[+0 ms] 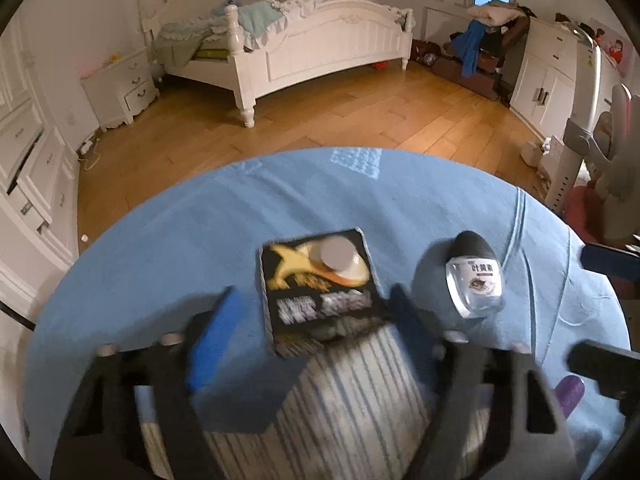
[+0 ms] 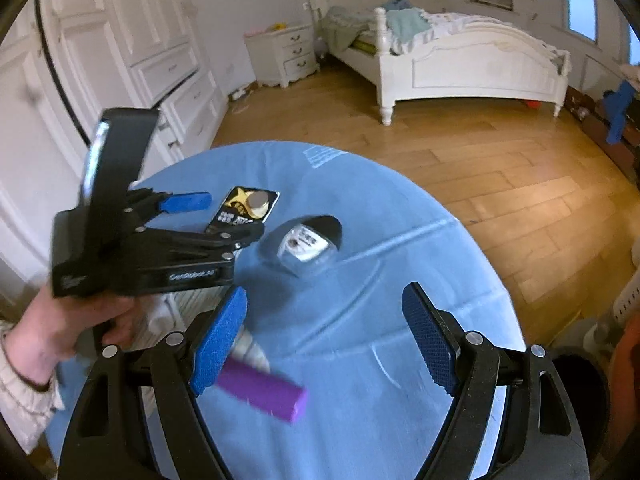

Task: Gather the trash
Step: 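Grasp the battery card with the left tool while the right tool grasps the eye-drop bottle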

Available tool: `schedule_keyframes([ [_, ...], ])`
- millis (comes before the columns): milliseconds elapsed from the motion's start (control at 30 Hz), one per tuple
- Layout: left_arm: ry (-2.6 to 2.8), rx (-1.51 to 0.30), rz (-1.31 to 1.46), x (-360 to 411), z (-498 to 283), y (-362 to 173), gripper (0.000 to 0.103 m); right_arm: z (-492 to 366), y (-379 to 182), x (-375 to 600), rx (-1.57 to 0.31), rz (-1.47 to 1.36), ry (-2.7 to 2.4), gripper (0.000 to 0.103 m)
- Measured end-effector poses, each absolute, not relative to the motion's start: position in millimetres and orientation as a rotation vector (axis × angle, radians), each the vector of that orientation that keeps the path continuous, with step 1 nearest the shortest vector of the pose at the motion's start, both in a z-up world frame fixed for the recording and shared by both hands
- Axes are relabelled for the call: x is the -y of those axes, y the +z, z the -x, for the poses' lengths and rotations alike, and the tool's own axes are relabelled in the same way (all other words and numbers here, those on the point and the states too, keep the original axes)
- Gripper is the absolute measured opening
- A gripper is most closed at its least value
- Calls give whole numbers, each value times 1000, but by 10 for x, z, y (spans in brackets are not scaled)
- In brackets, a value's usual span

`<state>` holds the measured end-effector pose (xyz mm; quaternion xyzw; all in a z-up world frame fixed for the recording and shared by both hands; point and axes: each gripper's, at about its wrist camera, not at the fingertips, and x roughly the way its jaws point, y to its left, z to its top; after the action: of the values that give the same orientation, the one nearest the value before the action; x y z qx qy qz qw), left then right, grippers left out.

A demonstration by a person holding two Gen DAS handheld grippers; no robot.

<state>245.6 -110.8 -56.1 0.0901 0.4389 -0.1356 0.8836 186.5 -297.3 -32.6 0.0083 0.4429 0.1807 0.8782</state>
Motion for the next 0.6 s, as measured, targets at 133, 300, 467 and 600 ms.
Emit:
schedule_keyframes([
  [133,-315,-908,-161,1029,-2447,-549,59,-2109,-379,2766,-946,33,383,80],
  [300,-341,-894,-100,902,-2412,-530,59,-2406,-520,2608,-1008,84,366,80],
  [467,-352,-859,-92,840,-2296,-478,59,-2455,-608,2570,-1026,104,365,50],
  [600,-358,-844,-74,789,-2220,-426,59,-2359,-586,2708,-1016,17,398,50],
])
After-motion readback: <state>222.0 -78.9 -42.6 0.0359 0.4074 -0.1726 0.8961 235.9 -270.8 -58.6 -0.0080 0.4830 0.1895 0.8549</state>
